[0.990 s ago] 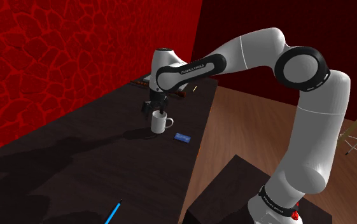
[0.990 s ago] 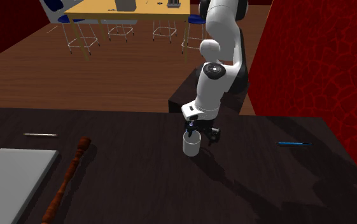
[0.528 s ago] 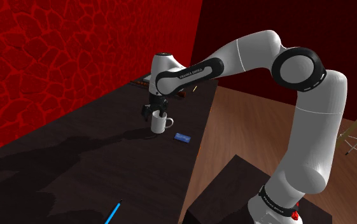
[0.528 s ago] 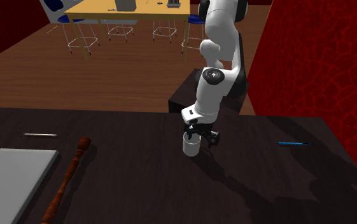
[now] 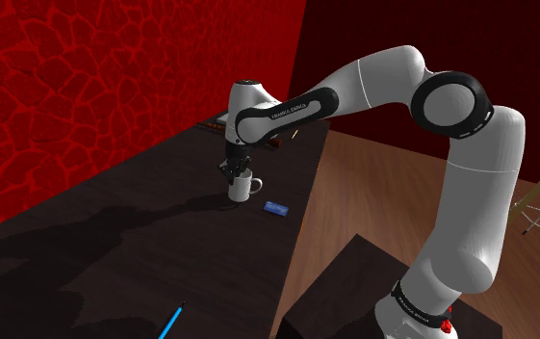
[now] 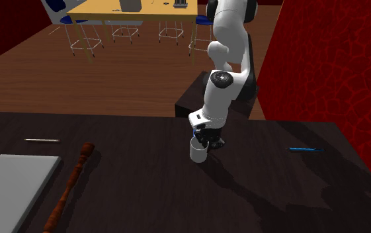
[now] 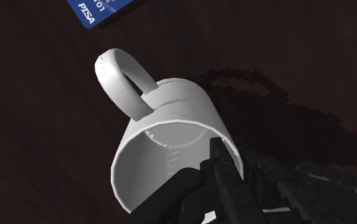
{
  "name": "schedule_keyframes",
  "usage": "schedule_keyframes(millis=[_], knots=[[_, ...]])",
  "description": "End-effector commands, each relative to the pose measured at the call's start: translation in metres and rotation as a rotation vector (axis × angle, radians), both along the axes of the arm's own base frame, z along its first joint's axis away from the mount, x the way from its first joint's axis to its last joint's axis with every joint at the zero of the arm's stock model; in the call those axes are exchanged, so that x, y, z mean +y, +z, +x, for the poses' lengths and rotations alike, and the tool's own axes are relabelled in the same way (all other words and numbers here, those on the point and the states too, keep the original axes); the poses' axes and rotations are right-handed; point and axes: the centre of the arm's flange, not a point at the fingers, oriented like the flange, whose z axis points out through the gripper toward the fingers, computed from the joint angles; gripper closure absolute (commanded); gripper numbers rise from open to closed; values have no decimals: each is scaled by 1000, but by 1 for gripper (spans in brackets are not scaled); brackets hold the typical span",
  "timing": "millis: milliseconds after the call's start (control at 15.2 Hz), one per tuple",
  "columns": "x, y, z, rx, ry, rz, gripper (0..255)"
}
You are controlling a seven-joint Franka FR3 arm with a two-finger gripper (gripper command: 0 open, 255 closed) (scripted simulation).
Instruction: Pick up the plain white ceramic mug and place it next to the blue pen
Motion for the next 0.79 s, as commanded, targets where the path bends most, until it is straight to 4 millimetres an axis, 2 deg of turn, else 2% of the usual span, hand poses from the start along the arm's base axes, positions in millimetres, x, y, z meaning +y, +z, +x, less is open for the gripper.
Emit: schedule_keyframes(millis=[0, 264, 726], knots=[[0, 0, 0, 0, 0, 0, 255], [0, 0, 0, 0, 0, 0, 255], [0, 37, 0, 0, 0, 0, 255]])
